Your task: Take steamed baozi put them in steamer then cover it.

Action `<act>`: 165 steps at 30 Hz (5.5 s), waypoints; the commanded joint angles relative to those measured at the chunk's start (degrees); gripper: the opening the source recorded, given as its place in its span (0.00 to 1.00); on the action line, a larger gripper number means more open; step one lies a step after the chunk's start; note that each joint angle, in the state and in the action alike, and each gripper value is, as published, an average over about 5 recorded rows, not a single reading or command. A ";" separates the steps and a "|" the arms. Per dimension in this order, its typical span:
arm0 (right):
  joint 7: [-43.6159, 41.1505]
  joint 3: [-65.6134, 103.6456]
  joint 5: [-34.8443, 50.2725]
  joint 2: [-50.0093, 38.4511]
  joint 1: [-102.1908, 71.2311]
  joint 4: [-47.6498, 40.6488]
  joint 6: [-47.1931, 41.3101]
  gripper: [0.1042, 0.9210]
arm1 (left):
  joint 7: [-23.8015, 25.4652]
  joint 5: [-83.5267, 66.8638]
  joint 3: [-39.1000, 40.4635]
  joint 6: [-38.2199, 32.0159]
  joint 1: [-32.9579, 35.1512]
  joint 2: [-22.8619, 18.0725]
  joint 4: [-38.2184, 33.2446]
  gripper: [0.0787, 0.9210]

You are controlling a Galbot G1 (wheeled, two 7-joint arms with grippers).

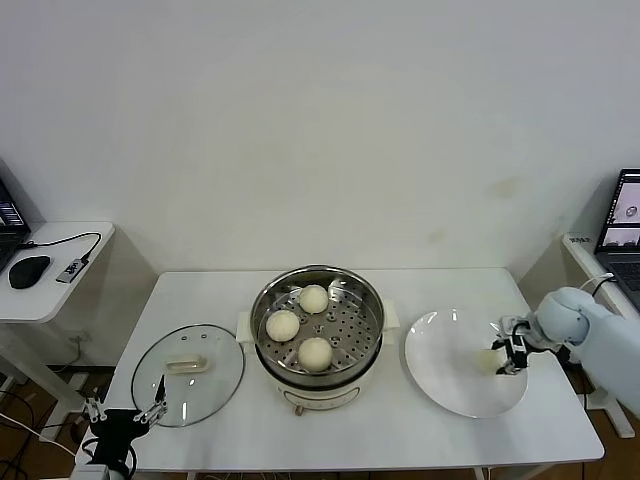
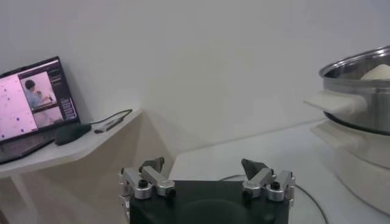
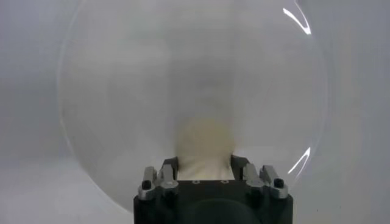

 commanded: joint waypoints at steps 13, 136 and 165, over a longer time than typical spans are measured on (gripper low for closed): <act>2.59 -32.97 26.47 2.06 47.36 17.67 -12.02 0.56 | 0.02 -0.02 0.74 0.13 -0.58 0.06 -0.74 0.88; 49.41 88.10 21.48 50.42 -82.02 36.92 20.31 0.88 | -11.53 75.91 -0.38 -11.74 -6.88 6.70 20.82 0.88; 47.88 84.73 18.65 54.18 -83.55 36.24 21.54 0.88 | -4.03 73.14 13.38 -10.43 -26.74 11.26 35.16 0.88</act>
